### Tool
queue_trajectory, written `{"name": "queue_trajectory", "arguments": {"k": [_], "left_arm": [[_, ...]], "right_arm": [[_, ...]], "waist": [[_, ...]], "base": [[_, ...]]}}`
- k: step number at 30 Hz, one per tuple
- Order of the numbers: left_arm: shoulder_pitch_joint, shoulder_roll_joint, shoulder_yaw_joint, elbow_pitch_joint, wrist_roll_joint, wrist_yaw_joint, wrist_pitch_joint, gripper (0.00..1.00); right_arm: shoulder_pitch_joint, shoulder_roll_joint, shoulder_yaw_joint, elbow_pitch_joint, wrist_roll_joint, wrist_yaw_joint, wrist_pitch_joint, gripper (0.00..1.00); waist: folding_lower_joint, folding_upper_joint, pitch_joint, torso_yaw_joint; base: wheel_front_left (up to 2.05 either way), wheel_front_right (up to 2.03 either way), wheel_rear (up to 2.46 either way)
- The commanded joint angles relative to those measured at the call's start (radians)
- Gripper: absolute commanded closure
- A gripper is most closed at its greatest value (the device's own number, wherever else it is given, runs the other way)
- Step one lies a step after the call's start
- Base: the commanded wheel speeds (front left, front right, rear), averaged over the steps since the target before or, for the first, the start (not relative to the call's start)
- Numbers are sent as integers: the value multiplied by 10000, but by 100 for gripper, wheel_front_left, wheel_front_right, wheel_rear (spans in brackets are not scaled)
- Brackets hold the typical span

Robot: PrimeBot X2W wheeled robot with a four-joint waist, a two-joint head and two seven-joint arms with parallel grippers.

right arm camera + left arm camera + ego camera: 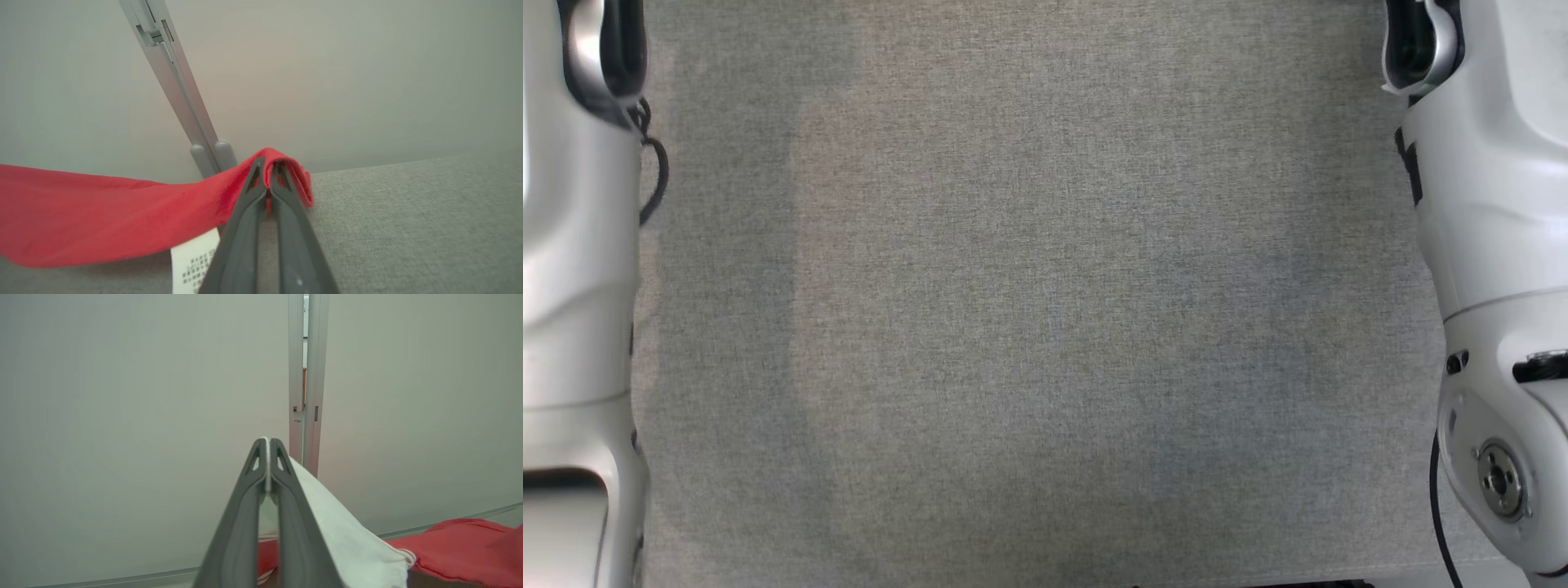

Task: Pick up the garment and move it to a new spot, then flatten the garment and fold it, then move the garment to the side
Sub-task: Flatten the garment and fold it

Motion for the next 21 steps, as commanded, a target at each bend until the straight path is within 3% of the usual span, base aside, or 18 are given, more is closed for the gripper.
{"name": "queue_trajectory", "arguments": {"k": [1, 9, 16, 21], "left_arm": [[378, 42, 116, -233, -186, -99, -46, 100], [3053, 369, 619, -2299, -900, -207, 11, 100], [5975, 532, 915, -3870, -1425, 131, 208, 100], [7771, 316, 929, -4386, -1702, 371, 279, 100]], "right_arm": [[263, -18, 124, -91, 271, 3, -39, 100], [1393, -377, 1001, -316, 1984, 3, -34, 100], [2889, -700, 1562, -1263, 3028, 3, -33, 100], [4366, -839, 1824, -2023, 3406, 1, -34, 100]], "waist": [[-1, 0, -13, 29], [-1, 0, -774, -128], [-1, 0, -1871, -48], [-1, 0, -2897, 12]], "base": [[0, 0, 0], [0, 0, 0], [0, 0, 0], [0, 0, 0]]}}
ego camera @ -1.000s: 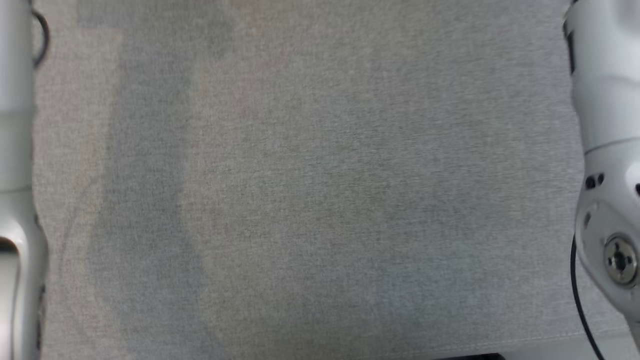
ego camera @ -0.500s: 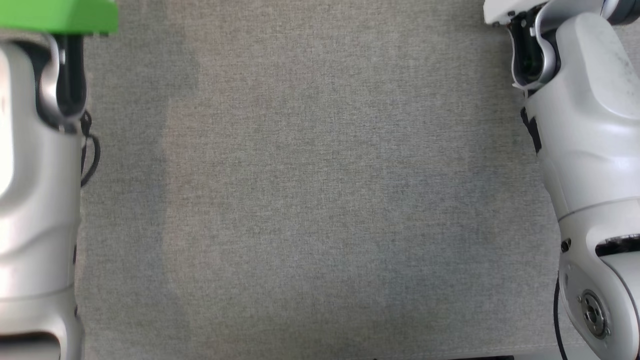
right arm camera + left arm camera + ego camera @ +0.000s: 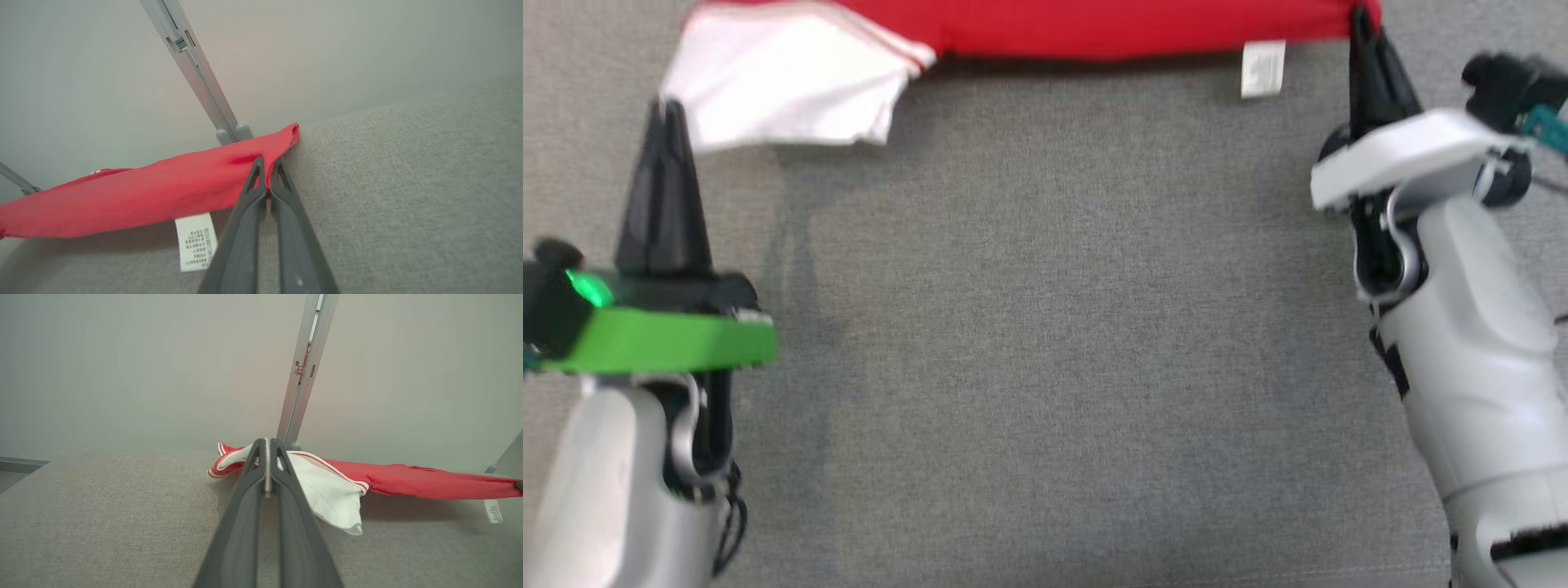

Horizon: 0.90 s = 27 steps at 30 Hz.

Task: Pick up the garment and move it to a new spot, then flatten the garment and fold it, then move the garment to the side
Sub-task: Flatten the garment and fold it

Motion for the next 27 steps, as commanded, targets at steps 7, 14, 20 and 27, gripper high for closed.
{"name": "queue_trajectory", "arguments": {"k": [7, 14, 20, 27], "left_arm": [[2403, -306, -325, -59, -324, 138, 22, 100], [4171, -646, -556, 118, -642, 289, 55, 100], [5469, -706, -745, 135, -817, 382, 150, 100], [6403, -614, -938, -17, -922, 411, 336, 100]], "right_arm": [[2608, -80, -47, -775, 541, -1, -26, 100], [4683, 17, -347, -1258, 966, -1, -26, 100], [5984, 103, -627, -1514, 925, -1, 138, 100], [7172, 279, -870, -1924, 761, -1, 463, 100]], "waist": [[0, 0, -2368, 127], [0, 0, -3468, 119], [0, 0, -4044, 138], [0, 0, -4300, 220]], "base": [[0, 0, 0], [0, 0, 0], [0, 0, 0], [0, 0, 0]]}}
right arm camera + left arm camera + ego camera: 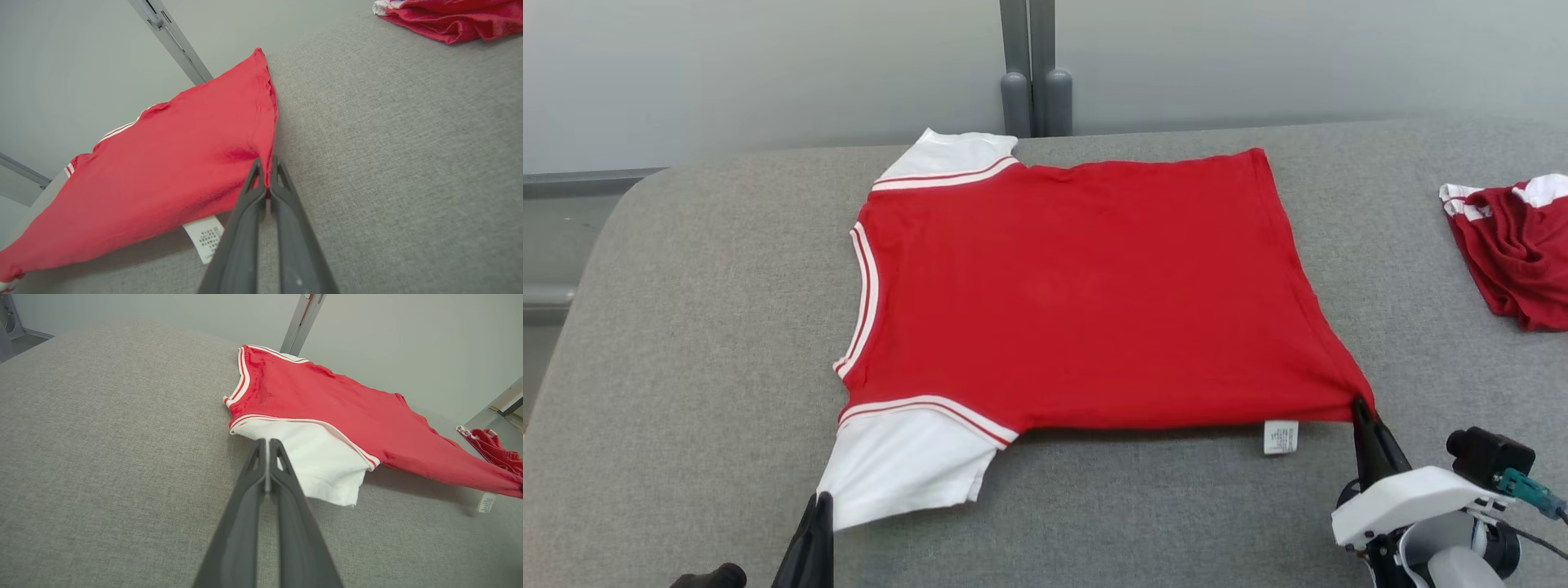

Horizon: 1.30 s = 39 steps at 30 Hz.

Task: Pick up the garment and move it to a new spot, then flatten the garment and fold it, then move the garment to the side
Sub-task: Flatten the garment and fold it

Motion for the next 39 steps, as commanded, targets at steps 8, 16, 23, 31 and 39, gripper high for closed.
{"name": "queue_trajectory", "arguments": {"k": [8, 16, 23, 31, 39], "left_arm": [[1048, 240, -26, -690, -134, 180, 72, 100], [1172, 324, -71, -695, -221, 154, 292, 100], [1423, 461, -129, -892, -309, 49, 310, 100], [1203, 560, -68, -1089, -425, -109, 173, 100], [-644, 359, -304, -464, -153, -249, 248, 100]], "right_arm": [[1453, 180, -241, -911, -221, 1, 538, 100], [2061, 362, -379, -1620, -457, 1, 1036, 100], [2088, 449, -454, -1489, -517, 1, 1139, 100], [1746, 489, -321, -1155, -105, 3, 1076, 100], [1103, 495, 5, -784, 1351, 3, 1206, 100]], "waist": [[1, 0, -263, -12], [1, 0, -327, -199], [1, 0, -401, -238], [1, 0, -362, -216], [1, 0, -117, -307]], "base": [[0, 0, 0], [0, 0, 0], [0, 0, 0], [0, 0, 0], [0, 0, 0]]}}
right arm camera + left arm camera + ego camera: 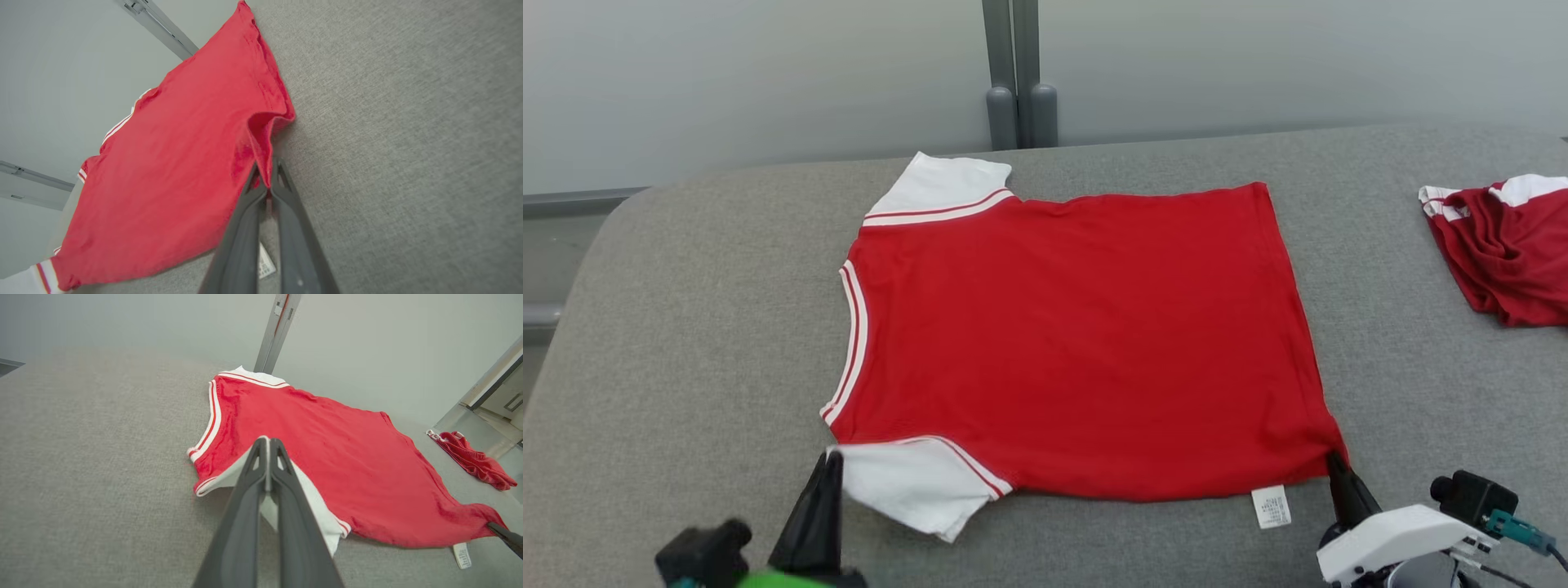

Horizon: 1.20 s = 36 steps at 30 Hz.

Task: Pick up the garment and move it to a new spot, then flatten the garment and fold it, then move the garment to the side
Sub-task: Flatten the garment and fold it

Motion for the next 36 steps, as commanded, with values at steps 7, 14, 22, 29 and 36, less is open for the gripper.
{"name": "queue_trajectory", "arguments": {"k": [7, 14, 22, 29, 36], "left_arm": [[-2548, -580, -77, 1377, 350, 151, -255, 100], [-4058, -877, 455, 2544, 232, 74, -761, 100], [-5297, -1195, 814, 3855, 470, -178, -969, 100], [-6080, -1322, 1342, 4530, 955, -396, -966, 100], [-6753, -1402, 1452, 5578, 1312, -580, -969, 100]], "right_arm": [[-1047, -15, 209, 126, 1578, 4, -246, 100], [-1999, -15, 403, 142, 2497, 4, -515, 100], [-3194, -14, 470, 1034, 2302, 4, -908, 100], [-3930, -14, 726, 1601, 2373, 4, -1180, 100], [-4412, -15, 1021, 1979, 2433, 4, -1381, 85]], "waist": [[1, 0, 574, -194], [1, 0, 1207, -288], [1, 0, 1902, -367], [1, 0, 2286, -466], [1, 0, 2492, -610]], "base": [[0, 0, 0], [0, 0, 0], [0, 0, 0], [0, 0, 0], [0, 0, 0]]}}
